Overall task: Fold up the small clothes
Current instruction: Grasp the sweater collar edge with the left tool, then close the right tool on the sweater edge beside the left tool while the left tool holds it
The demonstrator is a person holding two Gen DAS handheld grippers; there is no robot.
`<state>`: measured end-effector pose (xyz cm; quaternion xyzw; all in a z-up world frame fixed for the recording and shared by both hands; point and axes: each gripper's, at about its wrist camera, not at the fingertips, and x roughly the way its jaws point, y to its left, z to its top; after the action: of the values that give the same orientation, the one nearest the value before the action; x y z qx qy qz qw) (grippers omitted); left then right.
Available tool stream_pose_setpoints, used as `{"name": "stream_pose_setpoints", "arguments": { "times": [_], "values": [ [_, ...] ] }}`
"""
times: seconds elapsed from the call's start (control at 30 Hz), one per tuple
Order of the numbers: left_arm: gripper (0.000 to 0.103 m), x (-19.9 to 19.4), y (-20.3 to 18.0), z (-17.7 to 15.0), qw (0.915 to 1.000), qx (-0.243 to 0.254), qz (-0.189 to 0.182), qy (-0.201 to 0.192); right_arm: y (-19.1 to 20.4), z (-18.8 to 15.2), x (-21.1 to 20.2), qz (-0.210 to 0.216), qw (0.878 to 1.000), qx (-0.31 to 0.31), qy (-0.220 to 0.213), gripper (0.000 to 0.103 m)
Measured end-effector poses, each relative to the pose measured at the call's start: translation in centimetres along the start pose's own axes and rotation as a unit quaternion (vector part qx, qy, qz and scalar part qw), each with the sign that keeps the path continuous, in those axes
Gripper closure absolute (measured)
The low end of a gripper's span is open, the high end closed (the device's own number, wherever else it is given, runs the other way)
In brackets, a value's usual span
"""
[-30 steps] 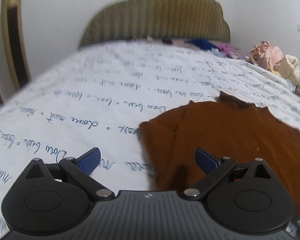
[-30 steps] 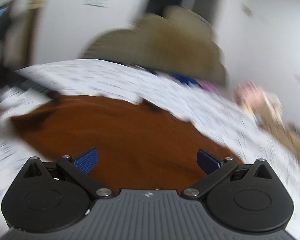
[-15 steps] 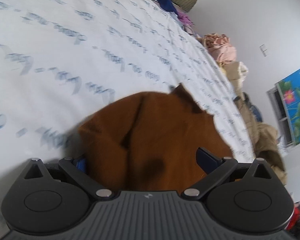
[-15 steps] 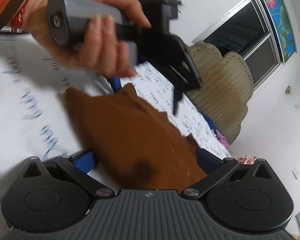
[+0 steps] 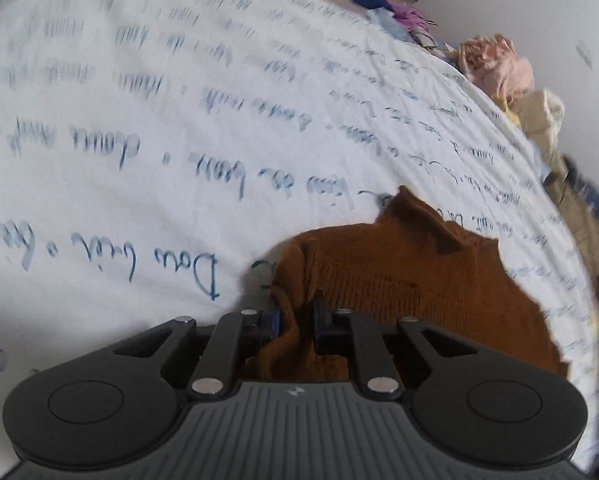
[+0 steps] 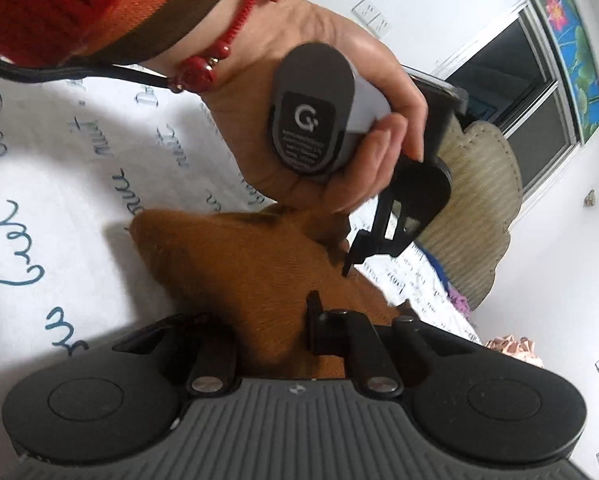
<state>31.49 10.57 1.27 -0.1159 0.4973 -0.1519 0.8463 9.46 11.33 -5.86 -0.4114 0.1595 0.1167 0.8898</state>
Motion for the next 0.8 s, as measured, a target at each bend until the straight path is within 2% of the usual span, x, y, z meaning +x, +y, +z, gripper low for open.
{"name": "stream_pose_setpoints", "arguments": {
  "times": [0.13, 0.33, 0.47, 0.63, 0.8],
  "values": [
    [0.09, -3.3, -4.2, 0.3, 0.9976, 0.05, 0.036, -0.03, -2.3, -0.9, -2.2, -0.012, 0.998, 0.045, -0.031, 0.09],
    [0.09, -6.2, -10.7, 1.3, 0.9936, 0.077, 0.061, -0.055, -7.3, -3.2, -5.9, -0.042, 0.991, 0.113, -0.048, 0.09],
    [0.09, -6.1, -15.9, 0.7, 0.985, 0.12, 0.099, -0.075, -10.8, -5.4, -7.4, -0.063, 0.983, 0.164, -0.046, 0.09],
    [0.09, -4.4, -21.4, -0.3, 0.9843, 0.14, 0.078, -0.075, -14.6, -9.3, -9.1, -0.083, 0.968, 0.233, -0.03, 0.091],
    [0.09, -1.3, -26.7, -2.0, 0.9786, 0.179, 0.078, -0.064, -17.1, -13.3, -9.2, -0.091, 0.951, 0.295, -0.003, 0.091]
  ]
}}
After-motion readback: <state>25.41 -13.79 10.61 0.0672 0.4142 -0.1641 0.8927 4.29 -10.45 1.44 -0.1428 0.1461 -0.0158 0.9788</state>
